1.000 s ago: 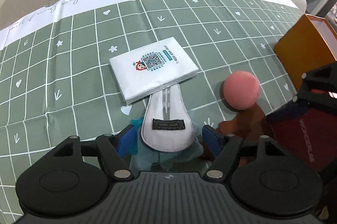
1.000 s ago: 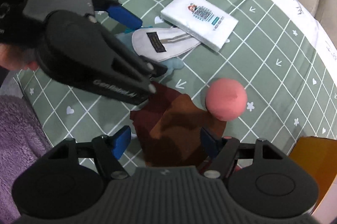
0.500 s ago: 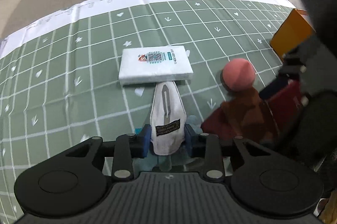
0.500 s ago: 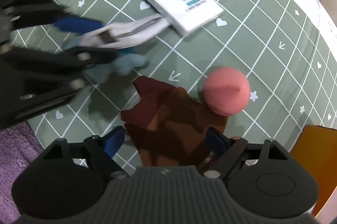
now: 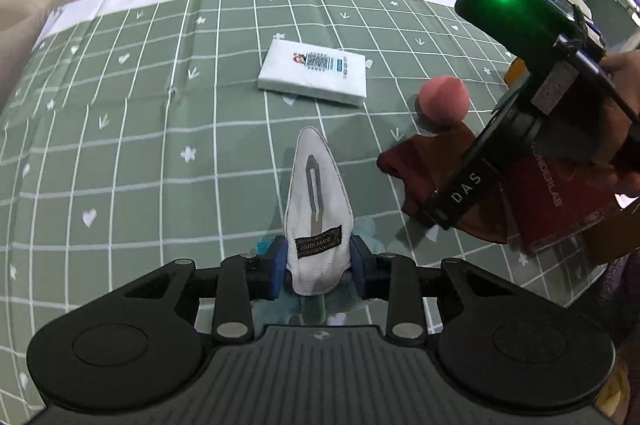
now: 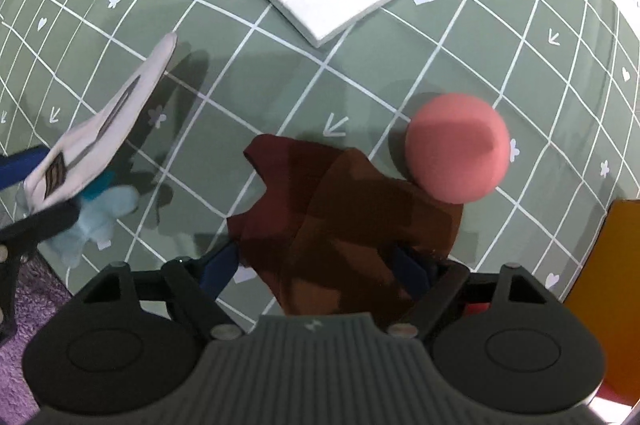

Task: Organize soft objects
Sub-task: 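Grasp the light-blue plush with the left tool while the right tool grasps the brown-red cloth, then lift the plush and brown-red cloth and carry them toward the white box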

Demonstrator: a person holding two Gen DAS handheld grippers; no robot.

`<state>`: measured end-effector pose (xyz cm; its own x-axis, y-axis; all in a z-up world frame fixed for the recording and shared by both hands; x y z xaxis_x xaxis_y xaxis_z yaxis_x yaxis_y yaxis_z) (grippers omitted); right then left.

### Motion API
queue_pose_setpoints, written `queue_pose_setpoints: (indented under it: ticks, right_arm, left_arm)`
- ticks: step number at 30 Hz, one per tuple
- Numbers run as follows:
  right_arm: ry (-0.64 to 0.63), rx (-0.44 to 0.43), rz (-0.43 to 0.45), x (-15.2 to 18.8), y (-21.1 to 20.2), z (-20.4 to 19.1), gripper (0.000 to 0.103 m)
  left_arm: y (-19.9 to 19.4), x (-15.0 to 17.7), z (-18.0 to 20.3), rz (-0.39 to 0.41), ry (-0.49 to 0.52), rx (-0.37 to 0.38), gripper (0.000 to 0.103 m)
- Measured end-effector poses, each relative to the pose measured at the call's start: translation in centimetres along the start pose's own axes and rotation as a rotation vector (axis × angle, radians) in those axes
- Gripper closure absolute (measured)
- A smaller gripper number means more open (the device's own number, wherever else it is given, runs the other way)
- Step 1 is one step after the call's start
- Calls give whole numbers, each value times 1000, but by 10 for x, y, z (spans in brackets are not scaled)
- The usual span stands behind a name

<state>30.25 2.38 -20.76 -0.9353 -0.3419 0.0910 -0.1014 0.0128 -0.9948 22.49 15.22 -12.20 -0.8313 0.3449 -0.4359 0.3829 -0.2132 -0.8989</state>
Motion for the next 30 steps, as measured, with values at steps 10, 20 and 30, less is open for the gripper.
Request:
queue_pose_setpoints:
  ticks: [10,20,30]
  right_arm:
    - [-1,38,76,7,-6,4,48]
    - [-24,92,149,22,-15,-5,97]
    - [-44,47,248,54,-50,-24,98]
  left_arm:
    - [4,9,10,10,-36,35,66]
    - [-1,11,10,9,-44,22,66]
    - [-30,13,18,58,-56,-11,66]
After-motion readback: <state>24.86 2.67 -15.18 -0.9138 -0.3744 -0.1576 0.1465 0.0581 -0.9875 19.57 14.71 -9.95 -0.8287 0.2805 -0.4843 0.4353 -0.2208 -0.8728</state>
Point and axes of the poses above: each gripper's, at about its wrist camera, not at the fingertips, and y roughly the way its jaws point, z to its right, x to its underside, the point moved 7 cm from there along y, roughly the way its jaws point, and after that the axes turned 11 degrees about y, right-handed, at the moved point
